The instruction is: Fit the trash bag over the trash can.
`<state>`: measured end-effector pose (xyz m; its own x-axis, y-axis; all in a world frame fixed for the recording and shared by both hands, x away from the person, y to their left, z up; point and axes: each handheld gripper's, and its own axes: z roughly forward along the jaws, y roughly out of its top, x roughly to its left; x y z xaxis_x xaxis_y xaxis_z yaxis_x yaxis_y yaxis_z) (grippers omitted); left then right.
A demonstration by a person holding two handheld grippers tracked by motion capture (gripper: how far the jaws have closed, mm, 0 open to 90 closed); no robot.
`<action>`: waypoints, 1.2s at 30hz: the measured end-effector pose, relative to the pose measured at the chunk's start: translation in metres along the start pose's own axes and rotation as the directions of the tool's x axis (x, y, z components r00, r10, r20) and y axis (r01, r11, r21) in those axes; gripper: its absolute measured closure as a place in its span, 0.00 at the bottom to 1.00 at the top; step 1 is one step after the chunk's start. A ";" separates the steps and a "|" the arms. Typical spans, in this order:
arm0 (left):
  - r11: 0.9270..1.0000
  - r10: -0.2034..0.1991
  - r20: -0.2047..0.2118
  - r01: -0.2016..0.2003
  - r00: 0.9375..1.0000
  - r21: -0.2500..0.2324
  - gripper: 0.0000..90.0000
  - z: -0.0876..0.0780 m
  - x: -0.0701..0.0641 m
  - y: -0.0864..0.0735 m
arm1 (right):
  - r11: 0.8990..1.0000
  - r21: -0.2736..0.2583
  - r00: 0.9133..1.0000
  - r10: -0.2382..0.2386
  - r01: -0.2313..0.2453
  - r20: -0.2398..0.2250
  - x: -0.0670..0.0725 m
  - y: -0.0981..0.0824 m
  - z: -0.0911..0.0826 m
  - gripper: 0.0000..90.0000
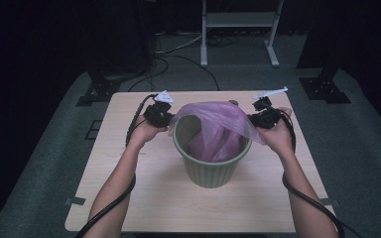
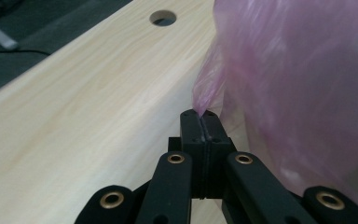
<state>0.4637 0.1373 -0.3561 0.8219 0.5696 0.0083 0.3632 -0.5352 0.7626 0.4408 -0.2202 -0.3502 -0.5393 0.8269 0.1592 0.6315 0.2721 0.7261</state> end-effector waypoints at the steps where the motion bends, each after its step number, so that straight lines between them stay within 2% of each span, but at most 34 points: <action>1: 1.000 0.000 0.004 0.000 1.000 -0.001 1.00 0.000 0.001 -0.003 | 1.000 -0.023 0.999 0.019 -0.020 -0.035 -0.004 -0.005 -0.001 1.00; 4: 1.000 -0.001 0.033 0.002 0.999 -0.024 1.00 -0.002 -0.002 -0.009 | 0.999 -0.051 0.997 0.016 -0.020 -0.079 -0.005 -0.013 -0.002 1.00; 5: 1.000 -0.001 0.033 0.002 0.999 -0.024 0.96 -0.002 -0.002 -0.009 | 0.999 -0.051 0.997 0.016 -0.020 -0.079 -0.005 -0.013 -0.002 1.00; 6: 1.000 -0.008 0.041 0.009 0.999 -0.028 0.89 -0.004 -0.001 -0.010 | 0.997 -0.073 0.995 0.014 -0.021 -0.096 -0.006 -0.014 -0.004 0.95; 8: 0.999 -0.006 0.057 0.009 0.998 -0.048 0.82 -0.010 0.000 -0.012 | 0.996 -0.093 0.995 0.009 -0.019 -0.101 -0.007 -0.016 -0.009 0.89; 10: 0.998 -0.010 0.069 0.015 0.998 -0.065 0.71 -0.017 0.001 -0.015 | 0.992 -0.123 0.993 0.008 -0.023 -0.120 -0.011 -0.018 -0.016 0.84; 15: 0.996 0.034 0.090 -0.026 0.995 -0.082 0.59 -0.036 0.003 -0.024 | 0.986 -0.166 0.987 -0.023 -0.003 -0.157 -0.014 -0.029 -0.036 0.78; 19: 0.991 0.066 0.118 -0.051 0.991 -0.123 0.53 -0.048 0.004 -0.026 | 0.979 -0.203 0.986 -0.042 0.009 -0.162 -0.016 -0.035 -0.049 0.72; 24: 0.988 0.105 0.131 -0.088 0.986 -0.126 0.47 -0.054 0.001 -0.023 | 0.973 -0.230 0.984 -0.066 0.027 -0.164 -0.014 -0.036 -0.060 0.67; 29: 0.985 0.138 0.150 -0.119 0.979 -0.128 0.42 -0.056 -0.003 -0.019 | 0.965 -0.261 0.986 -0.055 0.012 -0.158 -0.018 -0.036 -0.067 0.63; 33: 0.982 0.162 0.127 -0.147 0.979 -0.116 0.41 -0.055 -0.003 -0.015 | 0.960 -0.281 0.988 -0.049 0.005 -0.149 -0.021 -0.037 -0.073 0.62; 36: 0.982 0.157 0.124 -0.142 0.980 -0.121 0.41 -0.053 -0.001 -0.012 | 0.957 -0.290 0.988 -0.040 -0.005 -0.148 -0.023 -0.037 -0.076 0.59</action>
<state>0.4351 0.1763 -0.3312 0.9169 0.3964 0.0477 0.1867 -0.5312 0.8264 0.3877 -0.2870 -0.3298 -0.6405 0.7335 0.2275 0.4456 0.1137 0.8880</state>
